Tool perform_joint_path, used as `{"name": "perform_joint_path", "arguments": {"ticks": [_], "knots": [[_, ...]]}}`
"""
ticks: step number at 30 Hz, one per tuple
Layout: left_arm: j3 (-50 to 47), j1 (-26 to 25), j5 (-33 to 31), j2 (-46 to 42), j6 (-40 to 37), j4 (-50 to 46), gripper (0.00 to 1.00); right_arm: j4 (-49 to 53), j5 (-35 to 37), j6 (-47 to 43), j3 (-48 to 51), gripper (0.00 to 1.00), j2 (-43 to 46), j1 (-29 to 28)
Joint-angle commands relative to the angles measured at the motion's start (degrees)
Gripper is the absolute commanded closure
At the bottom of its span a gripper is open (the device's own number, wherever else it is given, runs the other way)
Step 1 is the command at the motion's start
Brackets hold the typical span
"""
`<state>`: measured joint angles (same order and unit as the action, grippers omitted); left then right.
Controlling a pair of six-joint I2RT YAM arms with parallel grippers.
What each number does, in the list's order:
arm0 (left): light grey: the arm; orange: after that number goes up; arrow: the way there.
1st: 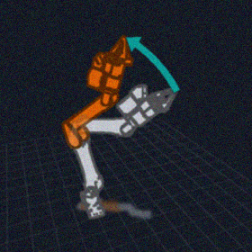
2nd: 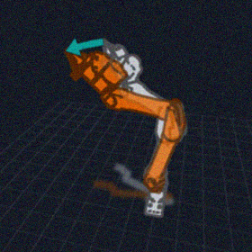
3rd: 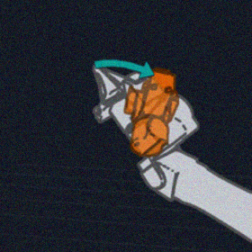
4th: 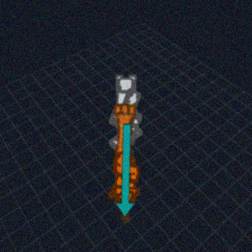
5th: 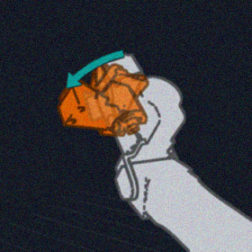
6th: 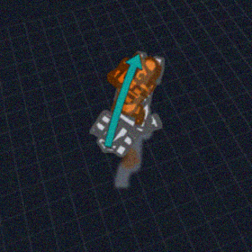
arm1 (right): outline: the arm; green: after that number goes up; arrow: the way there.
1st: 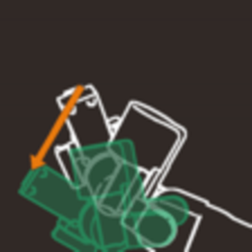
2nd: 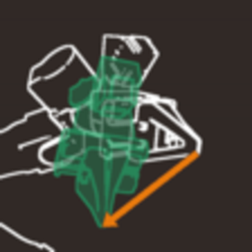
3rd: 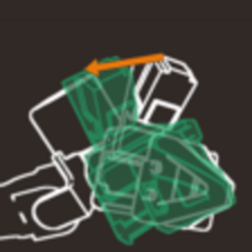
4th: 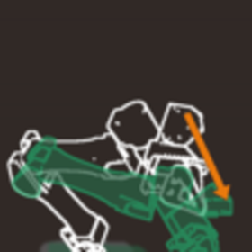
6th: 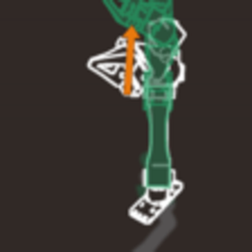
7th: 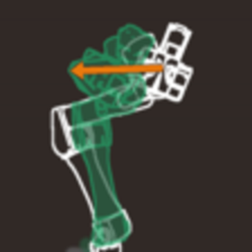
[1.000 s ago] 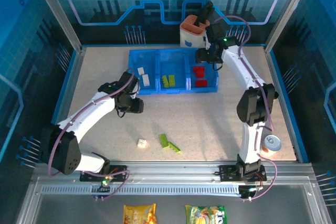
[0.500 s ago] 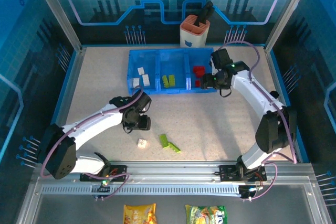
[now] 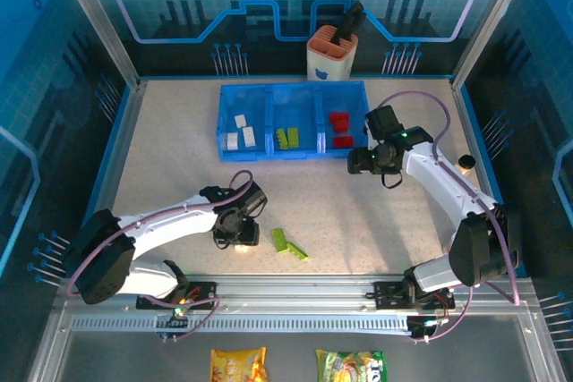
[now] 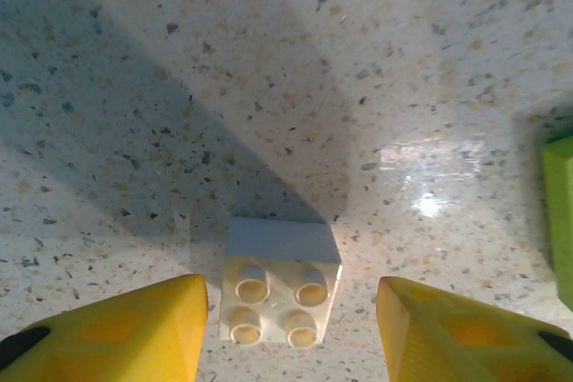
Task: Sort the legos into containers by color
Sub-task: Pick up the lego from the middle-left of the table.
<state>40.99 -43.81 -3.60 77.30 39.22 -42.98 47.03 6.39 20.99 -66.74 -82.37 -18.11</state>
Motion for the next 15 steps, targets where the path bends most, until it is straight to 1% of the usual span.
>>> {"name": "perform_joint_path", "arguments": {"ticks": [1,9,15], "knots": [[-1.5,-0.9,-0.8,1.5,2.2,1.5,0.47,0.2,-0.1,0.6,0.9,0.26,1.0,-0.8],[-1.8,-2.5,-1.8,3.4,2.6,2.1,0.52,0.0,0.0,0.8,1.7,0.27,0.5,-1.5],[-2.8,-2.7,-1.9,3.5,3.0,2.5,0.55,0.3,0.3,0.9,1.4,0.27,-0.3,-2.1]]}}
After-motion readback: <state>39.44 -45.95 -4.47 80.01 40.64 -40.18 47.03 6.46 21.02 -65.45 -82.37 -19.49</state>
